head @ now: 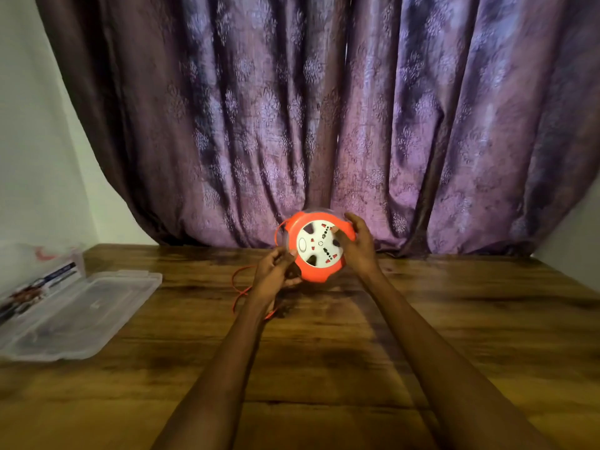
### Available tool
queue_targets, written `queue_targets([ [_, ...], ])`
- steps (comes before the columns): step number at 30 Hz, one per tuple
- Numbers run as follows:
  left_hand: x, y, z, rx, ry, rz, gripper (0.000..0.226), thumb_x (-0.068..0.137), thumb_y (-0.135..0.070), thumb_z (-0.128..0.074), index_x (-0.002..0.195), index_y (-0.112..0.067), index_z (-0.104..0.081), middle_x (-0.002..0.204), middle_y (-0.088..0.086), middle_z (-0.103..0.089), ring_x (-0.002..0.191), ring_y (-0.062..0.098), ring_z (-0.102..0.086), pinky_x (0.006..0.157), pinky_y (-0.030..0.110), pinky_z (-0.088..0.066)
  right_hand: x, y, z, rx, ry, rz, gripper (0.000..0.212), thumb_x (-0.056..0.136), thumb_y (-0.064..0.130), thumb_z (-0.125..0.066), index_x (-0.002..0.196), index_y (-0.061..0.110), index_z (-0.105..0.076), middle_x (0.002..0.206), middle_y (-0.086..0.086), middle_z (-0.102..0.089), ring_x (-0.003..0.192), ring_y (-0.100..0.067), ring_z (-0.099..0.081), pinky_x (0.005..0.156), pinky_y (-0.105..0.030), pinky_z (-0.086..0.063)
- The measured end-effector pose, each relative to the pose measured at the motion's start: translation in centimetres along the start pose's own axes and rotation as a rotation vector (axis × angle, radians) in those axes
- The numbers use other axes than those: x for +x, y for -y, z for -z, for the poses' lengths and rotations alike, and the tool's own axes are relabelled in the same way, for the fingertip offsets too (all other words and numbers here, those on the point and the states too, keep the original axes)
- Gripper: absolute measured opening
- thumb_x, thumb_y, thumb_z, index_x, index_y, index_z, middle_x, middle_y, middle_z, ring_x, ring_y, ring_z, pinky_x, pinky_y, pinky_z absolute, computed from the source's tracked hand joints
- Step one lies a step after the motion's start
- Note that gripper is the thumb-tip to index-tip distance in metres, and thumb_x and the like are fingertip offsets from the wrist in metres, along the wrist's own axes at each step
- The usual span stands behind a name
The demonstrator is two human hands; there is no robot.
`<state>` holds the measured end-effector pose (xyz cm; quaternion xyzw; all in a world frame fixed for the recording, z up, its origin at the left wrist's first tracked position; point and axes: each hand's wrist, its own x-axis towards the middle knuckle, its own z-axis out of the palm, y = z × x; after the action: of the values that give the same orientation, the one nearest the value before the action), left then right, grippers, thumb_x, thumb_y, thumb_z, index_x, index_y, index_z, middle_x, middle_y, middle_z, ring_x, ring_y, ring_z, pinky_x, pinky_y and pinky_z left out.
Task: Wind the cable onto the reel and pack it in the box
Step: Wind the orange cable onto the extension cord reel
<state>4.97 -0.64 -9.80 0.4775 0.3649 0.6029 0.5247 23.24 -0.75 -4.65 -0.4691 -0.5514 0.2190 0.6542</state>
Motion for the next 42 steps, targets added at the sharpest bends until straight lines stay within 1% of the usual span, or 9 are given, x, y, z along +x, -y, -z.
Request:
queue_targets([
  [3, 0.2, 0.2, 0.1, 0.057, -0.026, -0.03, 0.002, 0.098, -0.019, -0.063, 0.097, -0.018, -0.062, 0.074, 0.005, -0.059, 0.061, 0.009, -0.057, 0.049, 0.024, -0.057, -0.6, -1.2, 0.8, -0.636, 0.046, 0.499, 0.046, 0.089, 0.015, -0.065, 0.134, 0.021, -0.057, 0.133, -0.013, -0.051, 0.119, -0.03, -0.05, 0.097, -0.044, -0.045],
  [6, 0.4, 0.1, 0.7, 0.093, -0.047, -0.037, 0.003, 0.099, -0.018, -0.06, 0.1, -0.018, -0.063, 0.072, 0.002, -0.06, 0.061, 0.009, -0.056, 0.049, 0.021, -0.055, -0.7, -1.0, 1.5, -0.976, 0.338, 0.863, 0.048, 0.077, 0.021, -0.072, 0.124, 0.03, -0.066, 0.133, -0.009, -0.057, 0.12, -0.035, -0.053, 0.09, -0.045, -0.046],
  [13, 0.9, 0.1, 2.2, 0.255, -0.05, -0.024, 0.028, 0.098, -0.018, -0.061, 0.07, -0.014, -0.056, 0.052, 0.003, -0.048, 0.049, 0.019, -0.039, 0.05, 0.03, -0.03, -0.1, 1.6, 2.4, -1.403, 0.729, 1.19, 0.046, 0.095, 0.026, -0.053, 0.136, 0.046, -0.052, 0.152, -0.007, -0.046, 0.135, -0.031, -0.046, 0.099, -0.043, -0.042],
  [20, -0.3, 0.4, 0.7, 0.239, -0.007, -0.068, 0.019, 0.099, -0.02, -0.061, 0.085, -0.009, -0.061, 0.061, 0.008, -0.049, 0.053, 0.017, -0.04, 0.052, 0.029, -0.038, -0.3, 1.4, 2.1, -1.557, 0.667, 1.315, 0.046, 0.09, 0.028, -0.061, 0.13, 0.05, -0.055, 0.122, -0.01, -0.064, 0.112, -0.031, -0.056, 0.089, -0.042, -0.041],
  [25, -1.6, 1.1, -1.6, 0.056, -0.074, -0.045, 0.005, 0.096, -0.022, -0.065, 0.096, -0.019, -0.069, 0.067, -0.003, -0.061, 0.058, 0.004, -0.055, 0.055, 0.026, -0.056, 0.0, 1.2, 1.8, -1.508, 0.423, 1.01, 0.063, 0.07, 0.054, -0.072, 0.13, 0.041, -0.06, 0.088, -0.002, -0.074, 0.094, -0.029, -0.058, 0.079, -0.04, -0.036],
  [34, -1.6, 2.2, -2.6, -0.122, -0.146, -0.06, 0.002, 0.093, -0.02, -0.07, 0.095, -0.021, -0.07, 0.059, -0.01, -0.06, 0.054, 0.001, -0.055, 0.052, 0.021, -0.053, -1.4, 1.3, -1.3, -1.11, 0.18, 0.218, 0.068, 0.066, 0.065, -0.066, 0.13, 0.046, -0.052, 0.11, -0.01, -0.073, 0.105, -0.032, -0.066, 0.088, -0.04, -0.044],
  [38, -1.5, 2.3, -2.8, -0.149, -0.151, -0.065, 0.033, 0.093, -0.017, -0.07, 0.125, -0.013, -0.066, 0.06, -0.012, -0.061, 0.054, 0.0, -0.053, 0.053, 0.019, -0.048, -1.3, 2.1, -1.9, -0.745, 0.115, -0.177, 0.071, 0.065, 0.066, -0.07, 0.123, 0.026, -0.062, 0.114, -0.011, -0.071, 0.107, -0.033, -0.066, 0.09, -0.038, -0.05],
  [40, -1.6, 2.3, -2.9, -0.159, -0.149, -0.1, 0.041, 0.093, -0.015, -0.069, 0.132, -0.01, -0.063, 0.064, -0.007, -0.06, 0.054, 0.0, -0.05, 0.05, 0.017, -0.044, -1.1, 2.4, -2.3, -0.239, 0.093, -0.4, 0.06, 0.074, 0.054, -0.075, 0.105, 0.003, -0.07, 0.086, -0.017, -0.076, 0.074, -0.029, -0.072, 0.069, -0.036, -0.058],
  [42, -1.6, 2.2, -2.9, -0.133, -0.141, -0.142, 0.043, 0.093, -0.015, -0.068, 0.135, -0.012, -0.062, 0.071, -0.004, -0.058, 0.055, 0.0, -0.047, 0.05, 0.016, -0.041, -1.6, 2.4, -2.7, 0.099, 0.049, -0.565, 0.048, 0.082, 0.045, -0.073, 0.094, 0.0, -0.065, 0.063, -0.018, -0.071, 0.034, -0.015, -0.053, 0.037, -0.019, -0.039],
])
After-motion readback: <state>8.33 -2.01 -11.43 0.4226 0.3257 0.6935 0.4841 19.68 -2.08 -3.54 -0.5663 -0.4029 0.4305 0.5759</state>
